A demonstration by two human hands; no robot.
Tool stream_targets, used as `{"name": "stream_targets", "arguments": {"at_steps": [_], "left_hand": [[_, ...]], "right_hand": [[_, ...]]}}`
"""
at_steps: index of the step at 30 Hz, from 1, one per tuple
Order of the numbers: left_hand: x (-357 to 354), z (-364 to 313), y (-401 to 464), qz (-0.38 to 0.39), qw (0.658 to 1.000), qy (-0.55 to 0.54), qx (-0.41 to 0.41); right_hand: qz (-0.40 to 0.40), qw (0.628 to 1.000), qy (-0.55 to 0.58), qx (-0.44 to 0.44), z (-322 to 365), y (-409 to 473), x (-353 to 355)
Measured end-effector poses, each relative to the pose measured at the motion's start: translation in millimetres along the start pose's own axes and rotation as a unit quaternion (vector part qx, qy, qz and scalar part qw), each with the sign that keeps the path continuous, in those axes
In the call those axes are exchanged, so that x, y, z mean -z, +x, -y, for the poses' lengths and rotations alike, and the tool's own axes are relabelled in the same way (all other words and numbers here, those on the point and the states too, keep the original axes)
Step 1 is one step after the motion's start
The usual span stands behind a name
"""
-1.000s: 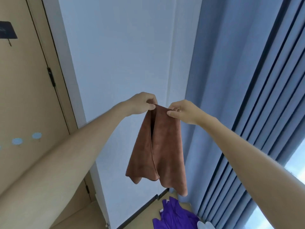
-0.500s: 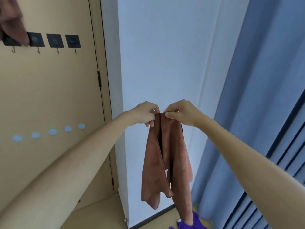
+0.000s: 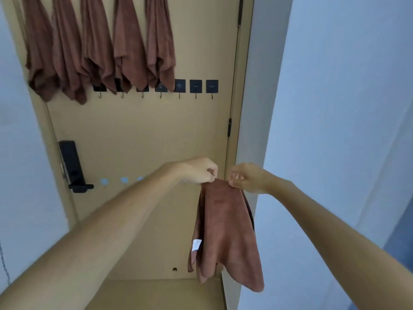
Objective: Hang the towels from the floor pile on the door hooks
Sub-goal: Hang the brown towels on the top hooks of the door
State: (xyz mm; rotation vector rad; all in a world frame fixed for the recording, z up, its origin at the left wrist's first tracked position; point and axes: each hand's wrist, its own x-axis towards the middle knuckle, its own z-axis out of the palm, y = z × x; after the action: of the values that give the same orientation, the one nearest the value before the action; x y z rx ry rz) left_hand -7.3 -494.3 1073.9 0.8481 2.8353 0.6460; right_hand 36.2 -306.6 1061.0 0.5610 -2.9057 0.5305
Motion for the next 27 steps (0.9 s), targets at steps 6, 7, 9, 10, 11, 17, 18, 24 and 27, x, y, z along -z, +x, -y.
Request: {"name": "stream_targets", "arguments": {"at_steps": [6, 7, 9, 10, 11, 17, 18, 24, 27], "left_hand": [[42, 85, -66, -0.054, 0.996, -0.009, 0.076], [48, 96, -77, -0.068, 0.993, -0.028, 0.09], [62, 117, -99, -0.103, 0.988, -0.05, 0.099], [68, 126, -109, -0.12, 0.986, -0.06, 0.099], [73, 136, -119, -0.133, 0.983, -0.074, 0.098], [85, 195, -171, -0.115, 0.981, -0.093, 0.123], [87, 207, -176, -0.122, 0.978, -0.101, 0.132], [106, 260, -193, -0.127, 0.97, -0.131, 0.16], [117, 281, -188, -0.129, 0.967, -0.147, 0.164]], "right_hand": [[0.042, 0.997, 0.051, 0.025, 94, 54, -38], [0.042, 0.996, 0.077, 0.021, 110, 61, -44], [0.026, 0.99, 0.14, 0.019, 140, 73, -54], [0.019, 0.984, 0.174, 0.024, 153, 78, -58], [0.017, 0.979, 0.202, 0.03, 166, 84, -64], [0.05, 0.981, 0.178, 0.065, 227, 126, -112], [0.049, 0.978, 0.189, 0.073, 234, 132, -119], [0.056, 0.968, 0.216, 0.112, 264, 173, -146], [0.057, 0.964, 0.224, 0.131, 270, 196, -155]]}}
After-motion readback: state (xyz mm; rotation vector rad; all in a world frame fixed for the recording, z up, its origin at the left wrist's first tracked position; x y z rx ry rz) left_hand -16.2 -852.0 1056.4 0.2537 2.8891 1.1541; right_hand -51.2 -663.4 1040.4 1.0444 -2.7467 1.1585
